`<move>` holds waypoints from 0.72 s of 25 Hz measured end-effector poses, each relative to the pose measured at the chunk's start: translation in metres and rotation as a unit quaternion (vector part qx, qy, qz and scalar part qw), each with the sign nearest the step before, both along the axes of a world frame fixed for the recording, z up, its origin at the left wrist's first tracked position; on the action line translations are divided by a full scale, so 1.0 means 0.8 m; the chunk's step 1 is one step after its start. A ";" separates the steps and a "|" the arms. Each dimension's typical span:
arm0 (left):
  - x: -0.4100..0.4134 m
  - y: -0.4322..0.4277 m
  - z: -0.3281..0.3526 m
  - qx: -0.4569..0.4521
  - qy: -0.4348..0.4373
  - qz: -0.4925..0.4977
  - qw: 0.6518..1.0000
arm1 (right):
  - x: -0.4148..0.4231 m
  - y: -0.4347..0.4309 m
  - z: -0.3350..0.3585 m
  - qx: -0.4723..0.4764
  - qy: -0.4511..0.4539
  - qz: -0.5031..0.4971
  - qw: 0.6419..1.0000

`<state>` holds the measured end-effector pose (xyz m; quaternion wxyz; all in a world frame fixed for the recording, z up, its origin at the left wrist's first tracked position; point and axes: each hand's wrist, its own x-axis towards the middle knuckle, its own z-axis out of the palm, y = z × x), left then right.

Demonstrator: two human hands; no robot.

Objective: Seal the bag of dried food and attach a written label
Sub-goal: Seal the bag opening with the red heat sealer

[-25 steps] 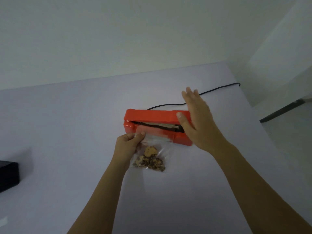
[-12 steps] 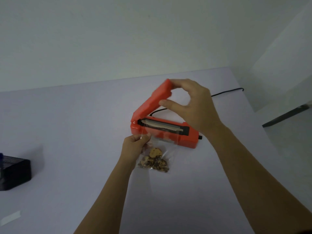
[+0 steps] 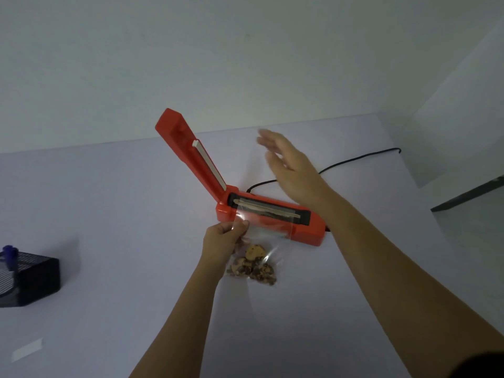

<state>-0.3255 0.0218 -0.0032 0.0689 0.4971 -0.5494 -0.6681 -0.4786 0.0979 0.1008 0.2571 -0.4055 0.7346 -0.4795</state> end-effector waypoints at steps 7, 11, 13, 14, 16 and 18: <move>-0.012 0.007 0.018 -0.108 -0.030 -0.003 0.994 | -0.020 0.130 -0.097 0.254 -0.024 -0.060 0.965; -0.020 0.015 0.018 -0.172 -0.055 -0.005 0.984 | -0.016 0.137 -0.118 0.258 -0.002 -0.010 0.966; -0.018 0.020 0.015 -0.207 -0.072 -0.004 0.976 | -0.014 0.132 -0.125 0.252 0.050 -0.010 0.966; -0.017 0.023 0.012 -0.232 -0.084 -0.002 0.969 | -0.013 0.131 -0.127 0.249 0.068 -0.009 0.966; -0.014 0.033 0.008 -0.303 -0.114 0.009 0.946 | -0.013 0.131 -0.129 0.248 0.084 -0.004 0.965; -0.012 0.048 0.002 -0.405 -0.115 0.010 0.907 | -0.014 0.132 -0.131 0.249 0.087 0.001 0.965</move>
